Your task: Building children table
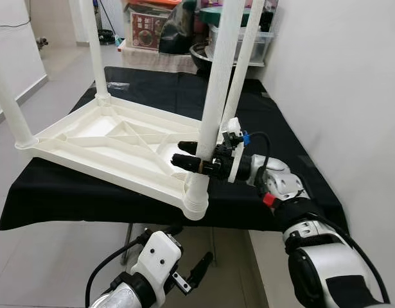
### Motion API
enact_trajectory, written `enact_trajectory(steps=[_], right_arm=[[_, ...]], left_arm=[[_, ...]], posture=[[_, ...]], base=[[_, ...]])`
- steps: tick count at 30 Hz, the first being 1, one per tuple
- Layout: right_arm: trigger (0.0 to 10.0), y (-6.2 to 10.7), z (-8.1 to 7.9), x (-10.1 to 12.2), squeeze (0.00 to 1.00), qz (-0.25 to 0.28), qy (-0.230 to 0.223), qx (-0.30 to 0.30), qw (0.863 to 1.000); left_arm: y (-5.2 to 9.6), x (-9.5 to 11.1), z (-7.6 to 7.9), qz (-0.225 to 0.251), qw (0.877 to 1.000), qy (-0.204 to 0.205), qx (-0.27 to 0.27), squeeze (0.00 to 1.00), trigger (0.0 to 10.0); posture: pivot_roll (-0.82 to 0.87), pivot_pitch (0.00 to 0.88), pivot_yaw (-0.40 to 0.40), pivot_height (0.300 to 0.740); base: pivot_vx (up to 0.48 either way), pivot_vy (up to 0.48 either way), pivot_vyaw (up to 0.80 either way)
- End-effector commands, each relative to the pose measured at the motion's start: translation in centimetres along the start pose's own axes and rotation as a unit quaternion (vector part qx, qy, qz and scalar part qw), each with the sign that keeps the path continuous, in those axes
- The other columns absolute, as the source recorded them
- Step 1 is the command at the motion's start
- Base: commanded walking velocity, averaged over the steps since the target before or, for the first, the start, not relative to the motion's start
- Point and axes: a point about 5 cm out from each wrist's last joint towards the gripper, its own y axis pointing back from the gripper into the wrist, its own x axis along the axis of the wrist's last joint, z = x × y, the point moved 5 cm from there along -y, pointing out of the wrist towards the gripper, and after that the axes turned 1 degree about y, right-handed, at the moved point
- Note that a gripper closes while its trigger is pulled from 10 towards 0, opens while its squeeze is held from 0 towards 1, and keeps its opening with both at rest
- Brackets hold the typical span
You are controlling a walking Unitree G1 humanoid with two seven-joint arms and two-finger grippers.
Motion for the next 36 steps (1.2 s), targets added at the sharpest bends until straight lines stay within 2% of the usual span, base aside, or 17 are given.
enact_trajectory(steps=[1, 3, 5, 7, 8, 10, 11, 14, 16, 22, 23, 25, 26, 30, 31, 35, 36], right_arm=[[0.0, 0.6, 1.6, -0.3, 0.0, -0.001, 0.018, -0.086, 0.996], [0.0, 1.0, 2.2, -0.6, 0.0, -0.006, 0.028, -0.124, 0.992], [0.0, 2.1, 4.2, -0.6, 0.0, -0.003, 0.037, -0.249, 0.968], [0.0, 4.5, 6.4, -0.4, 0.0, 0.004, 0.038, -0.406, 0.913], [0.0, 4.5, 6.4, -0.4, 0.0, 0.004, 0.038, -0.406, 0.913], [0.0, 6.8, 7.4, -0.7, 0.0, 0.007, 0.028, -0.519, 0.854], [0.0, 6.8, 7.4, -0.7, 0.0, 0.007, 0.028, -0.519, 0.854], [0.0, 9.2, 6.9, -1.4, 0.0, 0.013, 0.004, -0.655, 0.755], [0.0, 8.6, 6.2, -1.7, 0.0, 0.021, -0.012, -0.687, 0.726], [0.0, 7.0, 5.6, -2.3, 0.0, 0.022, -0.035, -0.693, 0.72], [9.1, 6.2, 5.4, -2.6, 0.0, 0.025, -0.046, -0.689, 0.723], [10.0, 5.7, 5.2, -2.3, 0.0, 0.035, -0.047, -0.683, 0.728], [10.0, 5.4, 5.2, -1.9, 1.0, 0.052, -0.045, -0.664, 0.744], [10.0, 5.9, 5.5, -0.6, 1.0, 0.074, -0.018, -0.651, 0.756], [10.0, 6.4, 5.9, 0.4, 0.0, 0.092, -0.001, -0.632, 0.769], [10.0, 7.5, 6.5, 3.0, 0.0, 0.125, 0.06, -0.568, 0.812], [10.0, 7.3, 6.5, 3.6, 0.0, 0.131, 0.075, -0.53, 0.834]], left_arm=[[0.0, 0.0, 0.1, 0.0, 1.0, -0.002, 0.001, 0.0, 10.0], [0.0, 0.0, 0.1, -0.001, 1.0, -0.003, 0.001, 0.0, 10.0], [0.0, -0.1, -0.1, -0.002, 1.0, -0.004, -0.001, 0.0, 10.0], [-0.1, -0.2, -0.2, -0.003, 1.0, -0.006, -0.003, 0.0, 10.0], [-0.1, -0.2, -0.2, -0.003, 1.0, -0.006, -0.003, 0.0, 10.0], [-0.2, -0.3, -0.3, -0.004, 1.0, -0.007, -0.003, 0.0, 10.0], [-0.2, -0.3, -0.3, -0.004, 1.0, -0.007, -0.003, 0.0, 10.0], [-0.2, -0.3, -0.3, -0.005, 1.0, -0.01, -0.005, 0.0, 10.0], [-0.2, -0.3, -0.4, -0.005, 1.0, -0.012, -0.005, 0.0, 10.0], [-0.2, -0.3, -0.3, -0.005, 1.0, -0.012, -0.004, 0.0, 10.0], [-0.2, -0.3, -0.3, -0.006, 1.0, -0.013, -0.004, 0.0, 10.0], [-0.1, -0.3, -0.3, -0.005, 1.0, -0.012, -0.003, 0.0, 10.0], [-0.1, -0.3, -0.3, -0.005, 1.0, -0.011, -0.003, 0.0, 10.0], [-0.1, -0.4, -0.3, -0.006, 1.0, -0.01, -0.003, 0.0, 10.0], [-0.1, -0.4, -0.3, -0.006, 1.0, -0.009, -0.005, 0.0, 10.0], [-0.1, -0.4, -0.2, -0.005, 1.0, -0.008, -0.007, 0.0, 10.0], [-0.2, -0.4, -0.2, -0.005, 1.0, -0.007, -0.008, 0.0, 10.0]], posture=[[0.16, 0.003, -0.132, 0.74], [0.16, 0.003, -0.13, 0.74], [0.14, 0.002, -0.117, 0.74], [0.14, 0.0, -0.114, 0.74], [0.14, 0.0, -0.114, 0.74], [0.14, 0.0, -0.113, 0.74], [0.14, 0.0, -0.113, 0.74], [0.15, 0.0, -0.112, 0.74], [0.15, 0.0, -0.113, 0.74], [0.16, 0.0, -0.112, 0.74], [0.16, 0.0, -0.111, 0.74], [0.16, 0.0, -0.111, 0.74], [0.16, 0.0, -0.111, 0.74], [0.15, 0.0, -0.107, 0.74], [0.14, 0.0, -0.108, 0.74], [0.14, 0.0, -0.111, 0.74], [0.14, 0.0, -0.111, 0.74]], base=[[0.0, 0.0, 0.0], [0.0, 0.0, 0.0], [0.0, 0.0, 0.0], [0.0, 0.0, 0.0], [0.0, 0.0, 0.0], [0.0, 0.0, 0.0], [0.0, 0.0, 0.0], [0.0, 0.0, 0.0], [0.0, 0.0, 0.0], [0.0, 0.0, 0.0], [0.0, 0.0, 0.0], [0.0, 0.0, 0.0], [0.0, 0.0, 0.0], [0.0, 0.0, 0.0], [0.0, 0.0, 0.0], [0.0, 0.0, 0.0], [0.0, 0.0, 0.0]])
